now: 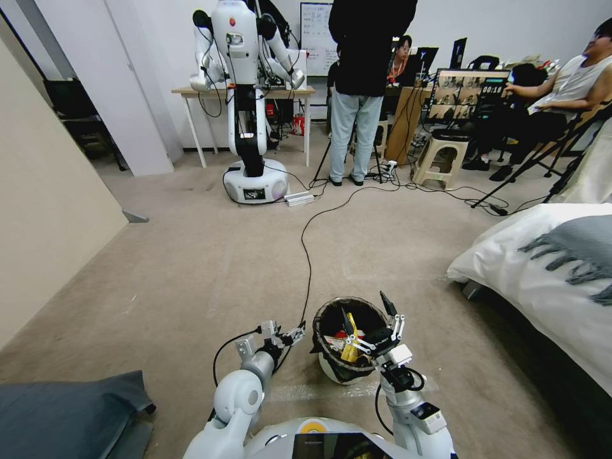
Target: Pick up the trash bin, then pick up the garbage from the floor and place it into the trash bin.
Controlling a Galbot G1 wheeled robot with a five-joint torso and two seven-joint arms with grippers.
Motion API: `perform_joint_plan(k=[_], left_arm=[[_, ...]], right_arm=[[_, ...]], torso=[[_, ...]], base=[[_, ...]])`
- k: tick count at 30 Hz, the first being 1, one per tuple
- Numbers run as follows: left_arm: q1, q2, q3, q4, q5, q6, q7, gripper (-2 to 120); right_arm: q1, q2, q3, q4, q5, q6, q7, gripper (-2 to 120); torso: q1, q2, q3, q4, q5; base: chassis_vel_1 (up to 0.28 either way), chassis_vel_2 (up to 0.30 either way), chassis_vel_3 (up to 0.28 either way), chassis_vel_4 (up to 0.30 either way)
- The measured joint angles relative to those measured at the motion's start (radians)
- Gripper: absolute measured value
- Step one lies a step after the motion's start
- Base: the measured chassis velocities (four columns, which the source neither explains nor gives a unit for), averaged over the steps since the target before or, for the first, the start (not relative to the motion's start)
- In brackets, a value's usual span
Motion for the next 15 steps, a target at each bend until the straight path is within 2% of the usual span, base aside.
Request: perform_joint_plan(k=[5, 7, 8, 10, 11, 13, 14, 15], left_arm=[[0.032, -0.002, -0.004, -0.029, 0.077, -0.059, 0.009, 97], [0.057, -0.005, -0.007, -0.058, 0.17, -0.125, 0.02, 99], [0.057, -0.005, -0.007, -0.058, 0.17, -0.125, 0.02, 99], [0.082, -0.011, -0.018, -0.069, 0.335, -0.205, 0.046, 99], [0.082, -0.011, -0.018, -0.069, 0.335, -0.205, 0.046, 99], [0.109, -0.016, -0.023, -0.07, 0.464, -0.269, 0.053, 100], [0.109, -0.016, -0.023, -0.07, 0.464, -0.269, 0.053, 100], [0.116, -0.019, -0.026, -0.066, 0.496, -0.294, 0.049, 100]], right_arm=[[0.0, 0.001, 0.0, 0.0, -0.003, 0.0, 0.011, 100], [0.0, 0.004, 0.008, 0.013, -0.012, -0.005, 0.051, 100], [0.0, 0.004, 0.008, 0.013, -0.012, -0.005, 0.051, 100], [-0.007, 0.015, 0.026, 0.027, -0.038, -0.02, 0.119, 100], [-0.007, 0.015, 0.026, 0.027, -0.038, -0.02, 0.119, 100], [-0.015, 0.032, 0.049, 0.032, -0.084, -0.043, 0.208, 100], [-0.015, 0.032, 0.049, 0.032, -0.084, -0.043, 0.208, 100], [-0.017, 0.038, 0.056, 0.032, -0.104, -0.055, 0.25, 100]], torso=[[0.0, 0.0, 0.0, 0.0, 0.0], [0.0, 0.0, 0.0, 0.0001, 0.0], [0.0, 0.0, 0.0, 0.0001, 0.0], [0.0, 0.0, 0.0, 0.0001, 0.0], [0.0, 0.0, 0.0, 0.0001, 0.0], [0.0, 0.0, 0.0, 0.0, -0.0001], [0.0, 0.0, 0.0, 0.0, -0.0001], [0.0, 0.0, 0.0, -0.0001, 0.0]], base=[[0.0, 0.0, 0.0, 0.0], [0.0, 0.0, 0.0, 0.0], [0.0, 0.0, 0.0, 0.0], [0.0, 0.0, 0.0, 0.0], [0.0, 0.0, 0.0, 0.0], [0.0, 0.0, 0.0, 0.0], [0.0, 0.0, 0.0, 0.0], [0.0, 0.0, 0.0, 0.0]])
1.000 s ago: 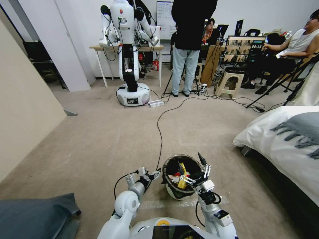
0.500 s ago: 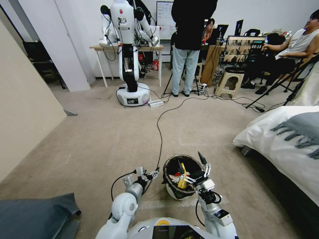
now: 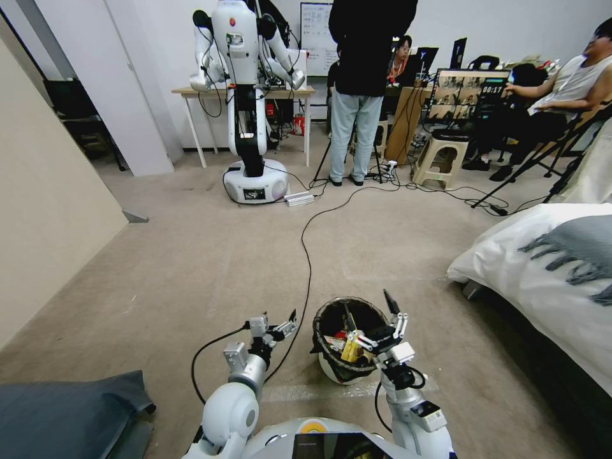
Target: Pick up the trash bin, then pick up the garbage from the floor and place it into the trash bin.
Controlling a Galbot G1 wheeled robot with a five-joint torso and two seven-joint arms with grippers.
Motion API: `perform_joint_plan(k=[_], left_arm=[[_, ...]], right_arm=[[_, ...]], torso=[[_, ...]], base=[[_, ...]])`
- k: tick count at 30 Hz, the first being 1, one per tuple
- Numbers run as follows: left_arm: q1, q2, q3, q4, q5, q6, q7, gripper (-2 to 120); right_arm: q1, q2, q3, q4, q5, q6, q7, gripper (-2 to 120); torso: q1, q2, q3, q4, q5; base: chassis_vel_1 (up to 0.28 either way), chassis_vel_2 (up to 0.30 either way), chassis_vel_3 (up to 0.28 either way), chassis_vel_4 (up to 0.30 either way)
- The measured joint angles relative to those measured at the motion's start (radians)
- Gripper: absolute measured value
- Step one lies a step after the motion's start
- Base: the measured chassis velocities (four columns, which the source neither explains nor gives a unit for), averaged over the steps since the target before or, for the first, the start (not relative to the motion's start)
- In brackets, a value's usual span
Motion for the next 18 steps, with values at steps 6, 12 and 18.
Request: perform_joint_plan(k=[6, 12, 18], left_arm=[[0.018, -0.012, -0.026, 0.037, 0.1, -0.14, -0.029, 100], [0.039, -0.022, -0.041, 0.04, 0.15, -0.222, -0.07, 100], [0.058, -0.026, -0.052, 0.048, 0.16, -0.261, -0.106, 100]], right_arm=[[-0.01, 0.02, 0.018, -0.005, -0.066, -0.07, 0.158, 100], [-0.01, 0.032, 0.042, -0.015, -0.076, -0.093, 0.215, 100], [-0.007, 0.041, 0.063, -0.023, -0.075, -0.097, 0.227, 100]], torso=[[0.0, 0.0, 0.0, 0.0, -0.0002], [0.0, 0.0, 0.0, 0.0, 0.0], [0.0, 0.0, 0.0, 0.0001, 0.0]], base=[[0.0, 0.0, 0.0, 0.0], [0.0, 0.0, 0.0, 0.0], [0.0, 0.0, 0.0, 0.0]])
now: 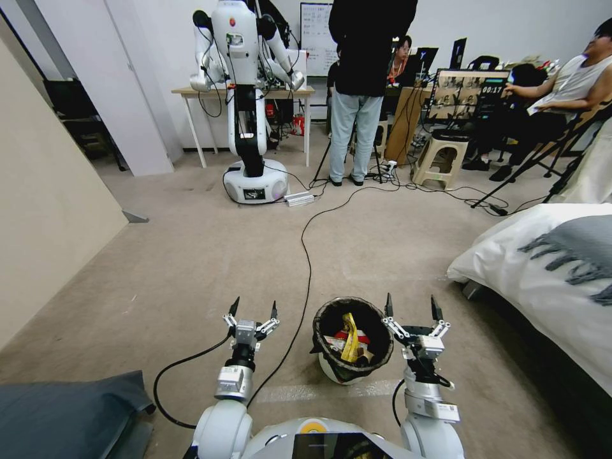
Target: Pick up the trash bin, then pick up the garbage from the floor and place it into the trash bin.
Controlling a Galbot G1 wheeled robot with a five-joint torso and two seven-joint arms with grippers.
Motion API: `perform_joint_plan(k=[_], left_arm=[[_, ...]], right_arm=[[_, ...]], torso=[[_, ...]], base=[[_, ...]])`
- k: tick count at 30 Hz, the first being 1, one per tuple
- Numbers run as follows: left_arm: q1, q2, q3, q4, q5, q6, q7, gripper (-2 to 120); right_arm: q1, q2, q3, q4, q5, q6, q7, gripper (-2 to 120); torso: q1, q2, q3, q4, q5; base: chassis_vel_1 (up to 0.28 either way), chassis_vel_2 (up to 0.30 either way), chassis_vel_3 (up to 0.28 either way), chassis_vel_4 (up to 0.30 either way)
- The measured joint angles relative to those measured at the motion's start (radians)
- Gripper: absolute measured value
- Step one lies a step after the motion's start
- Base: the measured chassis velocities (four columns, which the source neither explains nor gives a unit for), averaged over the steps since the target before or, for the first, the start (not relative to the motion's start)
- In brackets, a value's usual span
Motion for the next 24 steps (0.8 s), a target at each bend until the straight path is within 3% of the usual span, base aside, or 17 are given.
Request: perform_joint_plan(k=[24], left_arm=[[-0.003, -0.002, -0.015, 0.006, 0.02, -0.013, -0.014, 100]], right_arm=[[-0.001, 0.002, 0.0, -0.002, 0.001, 0.005, -0.008, 100]], torso=[[0.0, 0.0, 0.0, 0.0, 0.0]], base=[[0.0, 0.0, 0.0, 0.0]])
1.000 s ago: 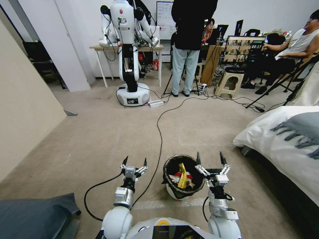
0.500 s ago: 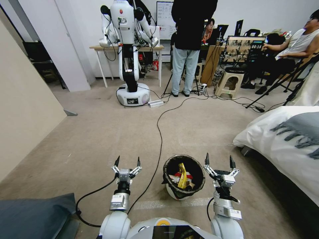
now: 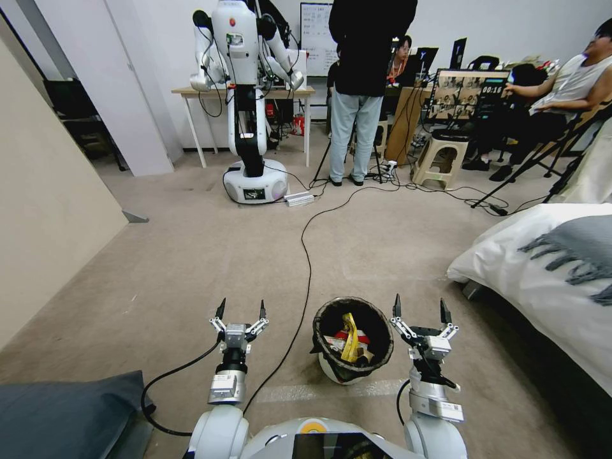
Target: Pick up the trash bin, then pick up the garbage from the floor and place it into the trash bin.
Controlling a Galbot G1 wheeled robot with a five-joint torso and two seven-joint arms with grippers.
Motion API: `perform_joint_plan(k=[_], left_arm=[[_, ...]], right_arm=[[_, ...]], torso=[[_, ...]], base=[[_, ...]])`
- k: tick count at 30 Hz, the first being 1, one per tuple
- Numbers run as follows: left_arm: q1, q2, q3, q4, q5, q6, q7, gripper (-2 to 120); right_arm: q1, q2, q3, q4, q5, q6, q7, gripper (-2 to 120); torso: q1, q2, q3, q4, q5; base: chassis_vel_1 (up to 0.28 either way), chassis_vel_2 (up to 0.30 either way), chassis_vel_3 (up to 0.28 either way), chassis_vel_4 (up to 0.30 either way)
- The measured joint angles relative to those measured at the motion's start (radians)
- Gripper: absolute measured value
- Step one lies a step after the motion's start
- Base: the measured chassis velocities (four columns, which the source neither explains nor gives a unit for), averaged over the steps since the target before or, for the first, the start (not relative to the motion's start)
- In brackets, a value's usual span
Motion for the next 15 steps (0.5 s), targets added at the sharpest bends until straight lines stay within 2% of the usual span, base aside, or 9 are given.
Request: perform_joint_plan(k=[15], left_arm=[[0.0, 0.0, 0.0, 0.0, -0.002, 0.002, 0.001, 100]], right_arm=[[0.0, 0.0, 0.0, 0.0, 0.001, 0.001, -0.001, 100]], torso=[[0.0, 0.0, 0.0, 0.0, 0.0]], base=[[0.0, 0.0, 0.0, 0.0]])
